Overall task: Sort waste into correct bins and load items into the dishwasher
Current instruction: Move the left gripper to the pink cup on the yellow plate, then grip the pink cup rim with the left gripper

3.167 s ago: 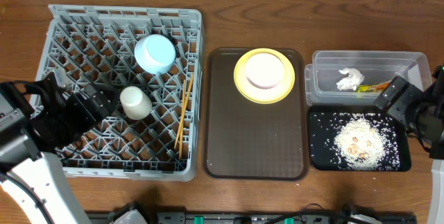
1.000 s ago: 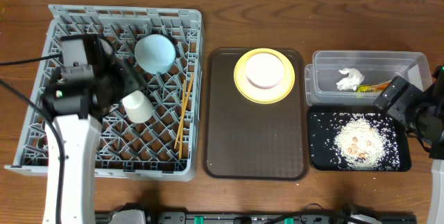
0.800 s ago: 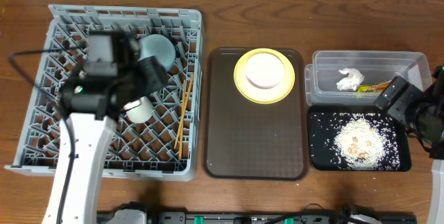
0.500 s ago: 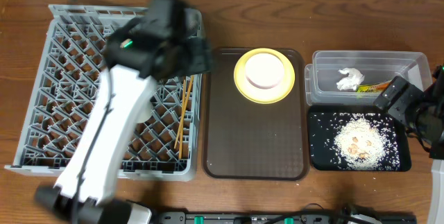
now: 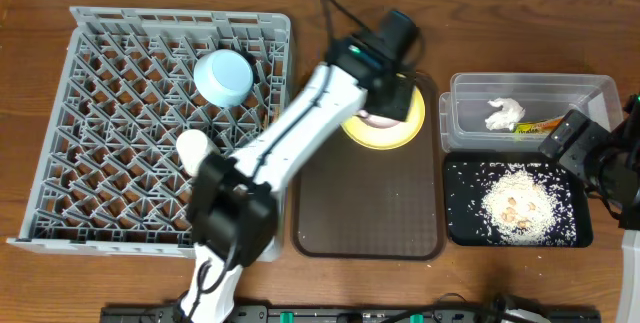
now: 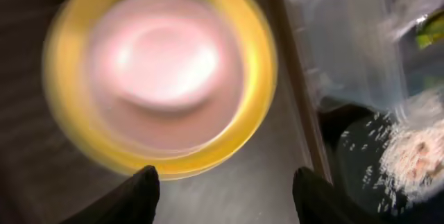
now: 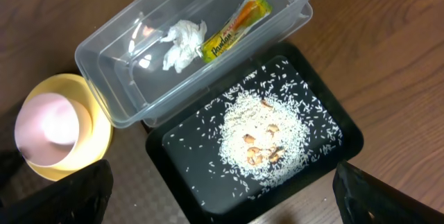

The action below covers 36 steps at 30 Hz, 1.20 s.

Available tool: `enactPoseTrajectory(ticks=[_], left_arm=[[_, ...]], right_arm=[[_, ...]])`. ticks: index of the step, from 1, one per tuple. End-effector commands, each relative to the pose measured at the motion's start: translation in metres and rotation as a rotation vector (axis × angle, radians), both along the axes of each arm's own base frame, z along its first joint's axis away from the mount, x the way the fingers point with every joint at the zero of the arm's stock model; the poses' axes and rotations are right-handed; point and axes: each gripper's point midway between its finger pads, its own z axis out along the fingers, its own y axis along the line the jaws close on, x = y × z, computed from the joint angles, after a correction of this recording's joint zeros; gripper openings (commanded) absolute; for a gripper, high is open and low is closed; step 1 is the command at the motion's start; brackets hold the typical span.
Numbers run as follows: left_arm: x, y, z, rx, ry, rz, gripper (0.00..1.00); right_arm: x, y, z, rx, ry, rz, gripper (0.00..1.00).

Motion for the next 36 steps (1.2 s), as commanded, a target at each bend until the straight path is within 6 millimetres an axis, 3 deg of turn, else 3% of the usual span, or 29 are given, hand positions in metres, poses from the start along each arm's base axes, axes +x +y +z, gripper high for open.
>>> enactPoseTrajectory(ticks=[1, 4, 8, 16, 22, 27, 36], left_arm=[[0.005, -0.026, -0.014, -0.006, -0.046, -0.054, 0.63], [0.013, -0.038, -0.034, 0.023, -0.089, -0.054, 0.61], [0.026, -0.033, -0.058, 0.134, -0.162, -0.016, 0.61], [0.025, -0.023, -0.098, 0.225, -0.136, -0.009, 0.59], [0.026, -0.017, -0.101, 0.257, -0.144, 0.0, 0.5], [0.015, -0.012, -0.116, 0.287, -0.115, -0.014, 0.5], [0.0, 0.005, -0.127, 0.348, -0.054, -0.024, 0.29]], right_arm=[[0.0, 0.0, 0.002, -0.008, -0.002, 0.011, 0.99], [0.0, 0.0, 0.002, -0.008, -0.002, 0.011, 0.99], [0.0, 0.0, 0.002, -0.008, -0.002, 0.011, 0.99], [0.0, 0.0, 0.002, -0.008, -0.003, 0.011, 0.99], [0.0, 0.0, 0.002, -0.008, -0.003, 0.011, 0.99], [0.0, 0.0, 0.002, -0.008, -0.002, 0.011, 0.99], [0.0, 0.0, 0.002, -0.008, -0.002, 0.011, 0.99]])
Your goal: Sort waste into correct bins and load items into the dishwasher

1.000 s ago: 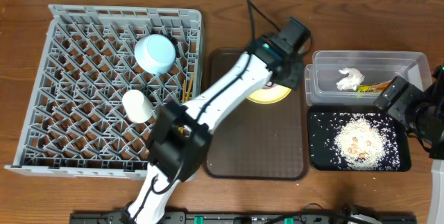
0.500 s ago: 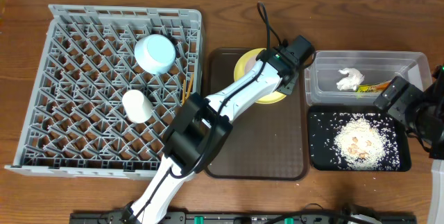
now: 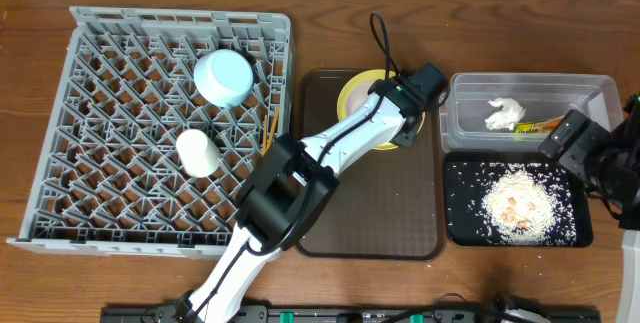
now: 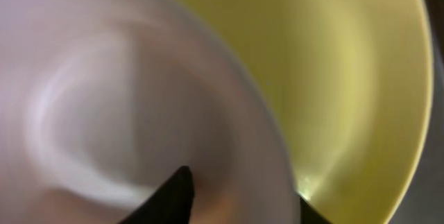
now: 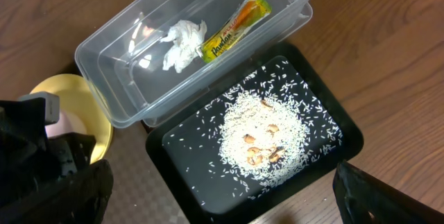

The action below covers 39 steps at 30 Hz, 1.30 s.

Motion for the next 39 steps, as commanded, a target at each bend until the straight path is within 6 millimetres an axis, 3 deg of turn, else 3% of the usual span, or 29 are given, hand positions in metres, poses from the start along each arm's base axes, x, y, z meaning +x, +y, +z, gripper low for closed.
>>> enactPoseTrajectory(ticks=[1, 8, 11, 17, 28, 33, 39], left_arm=[[-0.006, 0.009, -0.005, 0.045, 0.021, -0.002, 0.26], [-0.015, 0.018, -0.005, 0.082, 0.057, -0.003, 0.19], [-0.013, 0.016, 0.005, 0.067, 0.043, -0.002, 0.08], [-0.013, 0.017, 0.028, 0.047, 0.023, -0.002, 0.08], [-0.026, 0.029, 0.016, 0.093, 0.07, -0.004, 0.08], [-0.045, 0.04, 0.012, 0.135, 0.15, -0.01, 0.08], [-0.086, 0.057, 0.012, 0.199, 0.326, -0.024, 0.08]], right_arm=[[0.0, 0.0, 0.002, -0.008, -0.002, 0.011, 0.99], [0.0, 0.0, 0.002, -0.008, -0.002, 0.011, 0.99], [0.0, 0.0, 0.002, -0.008, -0.002, 0.011, 0.99], [0.0, 0.0, 0.002, -0.008, -0.002, 0.011, 0.99], [0.0, 0.0, 0.002, -0.008, -0.003, 0.011, 0.99], [0.0, 0.0, 0.002, -0.008, -0.002, 0.011, 0.99], [0.0, 0.0, 0.002, -0.008, -0.003, 0.011, 0.99]])
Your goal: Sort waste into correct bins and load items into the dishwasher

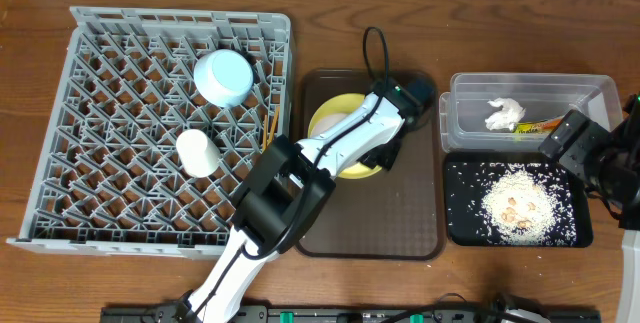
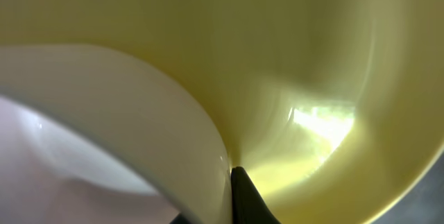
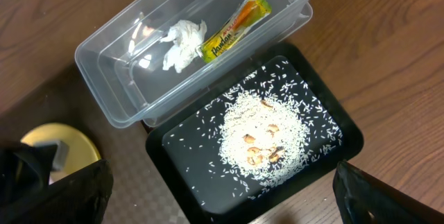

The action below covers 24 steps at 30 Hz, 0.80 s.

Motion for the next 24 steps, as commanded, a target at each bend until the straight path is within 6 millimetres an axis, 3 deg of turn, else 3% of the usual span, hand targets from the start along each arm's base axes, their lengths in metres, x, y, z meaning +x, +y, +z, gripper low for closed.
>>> enactPoseTrajectory(ticks=[1, 7, 17, 20, 24], left_arm=[[-0.031, 0.005, 0.014, 0.0, 0.11, -0.002, 0.08], [-0.05, 0.011, 0.018, 0.048, 0.167, -0.018, 0.08], [-0.029, -0.005, 0.018, -0.025, 0.082, -0.018, 0.08], [-0.021, -0.005, 0.031, -0.055, 0.053, -0.004, 0.07], [-0.005, 0.0, 0.073, -0.141, -0.03, 0.039, 0.07]], right_arm=[[0.0, 0.0, 0.002, -0.008, -0.002, 0.011, 0.99], [0.0, 0.0, 0.002, -0.008, -0.002, 0.011, 0.99], [0.0, 0.0, 0.002, -0.008, -0.002, 0.011, 0.99], [0.0, 0.0, 0.002, -0.008, -0.003, 0.011, 0.99], [0.0, 0.0, 0.002, -0.008, -0.002, 0.011, 0.99]])
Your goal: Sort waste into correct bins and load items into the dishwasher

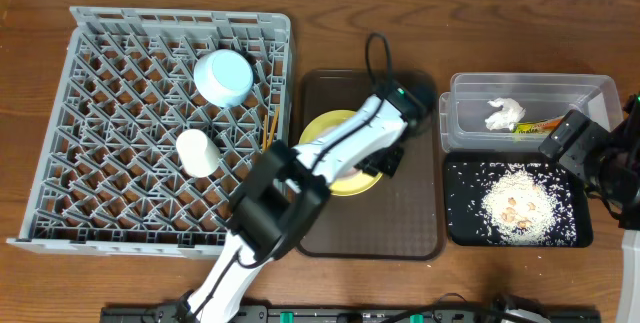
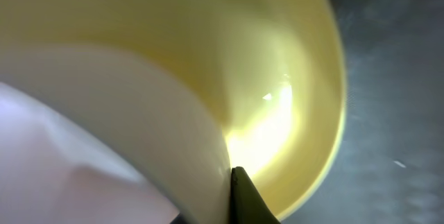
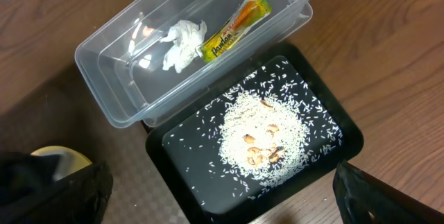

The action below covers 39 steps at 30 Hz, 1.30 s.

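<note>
A pale pink bowl [image 2: 104, 134] sits nested in a yellow bowl [image 1: 345, 178] on the brown tray [image 1: 400, 213]. My left gripper [image 1: 392, 151] is shut on the pink bowl's rim. In the left wrist view one dark finger [image 2: 239, 196] lies between the pink wall and the yellow bowl [image 2: 277, 78], and the other finger is hidden behind the wall. The pink bowl is hidden under the arm in the overhead view. My right gripper [image 3: 222, 182] hangs open above the black tray of rice [image 3: 187, 161], holding nothing.
The grey dish rack [image 1: 180, 13] at the left holds an upturned blue cup [image 1: 224, 76], a white cup [image 1: 198, 151] and a thin orange utensil [image 1: 268, 128]. The clear bin [image 1: 590, 88] at the right holds a crumpled tissue [image 3: 182, 44] and a wrapper [image 3: 236, 24].
The left gripper, still shut on the pink bowl's rim, has moved nearer the front of the tray, and the yellow bowl has come with it. The right arm is unmoved.
At first the left gripper was open above the nested bowls at the back of the tray. Then its fingers were astride the pink bowl's rim. Then it was shut on that rim, with the bowls shifted left and forward, and now they are farther forward.
</note>
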Available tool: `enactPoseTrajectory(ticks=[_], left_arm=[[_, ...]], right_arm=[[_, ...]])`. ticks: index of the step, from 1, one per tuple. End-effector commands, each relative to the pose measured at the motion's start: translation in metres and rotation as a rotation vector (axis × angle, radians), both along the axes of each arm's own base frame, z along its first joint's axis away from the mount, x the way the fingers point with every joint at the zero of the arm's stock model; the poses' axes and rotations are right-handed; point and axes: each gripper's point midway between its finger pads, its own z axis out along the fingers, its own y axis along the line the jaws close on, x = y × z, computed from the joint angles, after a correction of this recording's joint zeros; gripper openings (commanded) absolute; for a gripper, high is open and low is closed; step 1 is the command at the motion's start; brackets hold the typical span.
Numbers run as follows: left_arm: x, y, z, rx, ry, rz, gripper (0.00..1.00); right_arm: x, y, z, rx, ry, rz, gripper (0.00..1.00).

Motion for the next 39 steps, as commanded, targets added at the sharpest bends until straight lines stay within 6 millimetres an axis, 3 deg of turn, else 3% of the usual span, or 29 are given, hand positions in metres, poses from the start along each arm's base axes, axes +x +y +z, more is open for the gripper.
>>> enactPoseTrajectory(ticks=[1, 5, 9, 15, 21, 27, 30, 35, 39], left_arm=[[0.021, 0.004, 0.07, -0.138, -0.125, 0.059, 0.07], [0.022, 0.002, 0.128, -0.322, -0.171, 0.091, 0.08], [0.011, 0.004, 0.191, -0.565, -0.152, 0.091, 0.08], [-0.005, 0.014, 0.249, -0.898, -0.039, 0.011, 0.08], [-0.01, 0.05, 0.296, -1.235, 0.051, -0.054, 0.07], [-0.023, 0.098, 0.308, -1.387, 0.072, -0.017, 0.08], [-0.021, 0.118, 0.298, -1.423, 0.069, 0.091, 0.08], [-0.027, 0.157, 0.264, -1.446, 0.038, 0.259, 0.07], [-0.032, 0.169, 0.246, -1.431, 0.067, 0.344, 0.08]], right_arm=[[0.0, 0.0, 0.002, -0.008, -0.002, 0.012, 0.99], [0.0, 0.0, 0.002, -0.008, -0.002, 0.012, 0.99], [0.0, 0.0, 0.002, -0.008, -0.003, 0.012, 0.99], [0.0, 0.0, 0.002, -0.008, -0.003, 0.012, 0.99], [0.0, 0.0, 0.002, -0.008, -0.002, 0.012, 0.99], [0.0, 0.0, 0.002, -0.008, -0.002, 0.012, 0.99], [0.0, 0.0, 0.002, -0.008, -0.002, 0.012, 0.99], [0.0, 0.0, 0.002, -0.008, -0.002, 0.012, 0.99], [0.0, 0.0, 0.002, -0.008, -0.002, 0.012, 0.99]])
